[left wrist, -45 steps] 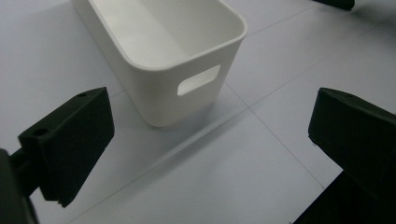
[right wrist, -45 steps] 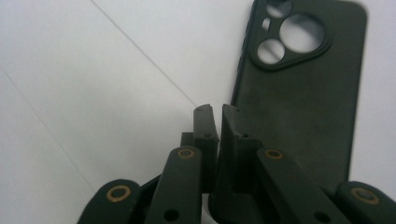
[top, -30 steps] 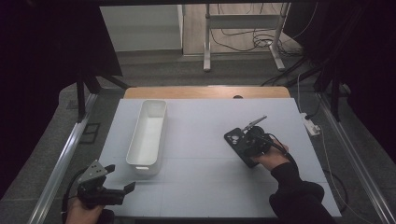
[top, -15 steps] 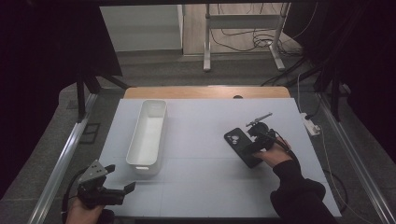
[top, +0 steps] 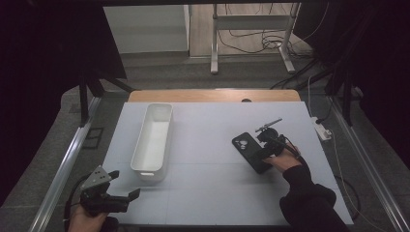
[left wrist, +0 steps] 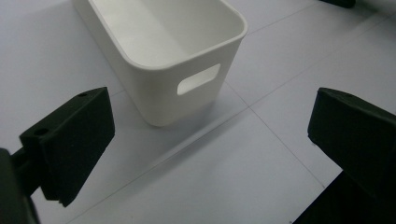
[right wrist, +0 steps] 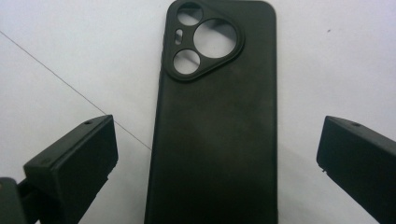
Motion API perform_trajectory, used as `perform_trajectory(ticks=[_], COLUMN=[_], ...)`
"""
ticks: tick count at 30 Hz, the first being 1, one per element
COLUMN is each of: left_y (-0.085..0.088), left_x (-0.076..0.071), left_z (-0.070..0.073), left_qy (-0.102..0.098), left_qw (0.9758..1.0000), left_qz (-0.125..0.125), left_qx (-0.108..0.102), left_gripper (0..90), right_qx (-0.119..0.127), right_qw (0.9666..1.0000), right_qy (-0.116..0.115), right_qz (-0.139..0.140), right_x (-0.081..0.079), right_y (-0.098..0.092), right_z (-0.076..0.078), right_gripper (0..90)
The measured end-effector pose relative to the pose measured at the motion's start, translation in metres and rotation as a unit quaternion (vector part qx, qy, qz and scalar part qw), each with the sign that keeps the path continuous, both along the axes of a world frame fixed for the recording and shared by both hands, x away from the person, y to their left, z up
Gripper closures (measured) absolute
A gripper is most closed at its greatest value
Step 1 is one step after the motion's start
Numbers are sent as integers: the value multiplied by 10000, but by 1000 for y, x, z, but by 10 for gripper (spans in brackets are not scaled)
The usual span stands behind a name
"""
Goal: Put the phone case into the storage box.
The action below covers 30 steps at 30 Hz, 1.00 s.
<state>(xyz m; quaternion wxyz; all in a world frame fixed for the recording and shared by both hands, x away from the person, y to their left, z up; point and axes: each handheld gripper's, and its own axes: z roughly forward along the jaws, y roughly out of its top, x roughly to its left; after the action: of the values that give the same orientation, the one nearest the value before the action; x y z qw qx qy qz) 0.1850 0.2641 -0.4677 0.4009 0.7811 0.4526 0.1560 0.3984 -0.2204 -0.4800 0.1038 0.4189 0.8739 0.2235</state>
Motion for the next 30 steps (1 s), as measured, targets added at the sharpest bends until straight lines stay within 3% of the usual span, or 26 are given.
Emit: perform_trajectory(ticks=[17, 30], left_y=[0, 0], left_x=[0, 0], left_z=[0, 0], left_qy=[2, -2], left_qw=[10000, 10000], left_qz=[-18, -15], left_qx=[13, 24], left_gripper=[14, 14], right_qx=[-422, -449], right_qw=[9990, 9988], right_qy=[126, 182], right_qz=[55, 68], right_x=[1, 2], right_y=[4, 2], right_z=[-27, -34], right_gripper=[0, 0])
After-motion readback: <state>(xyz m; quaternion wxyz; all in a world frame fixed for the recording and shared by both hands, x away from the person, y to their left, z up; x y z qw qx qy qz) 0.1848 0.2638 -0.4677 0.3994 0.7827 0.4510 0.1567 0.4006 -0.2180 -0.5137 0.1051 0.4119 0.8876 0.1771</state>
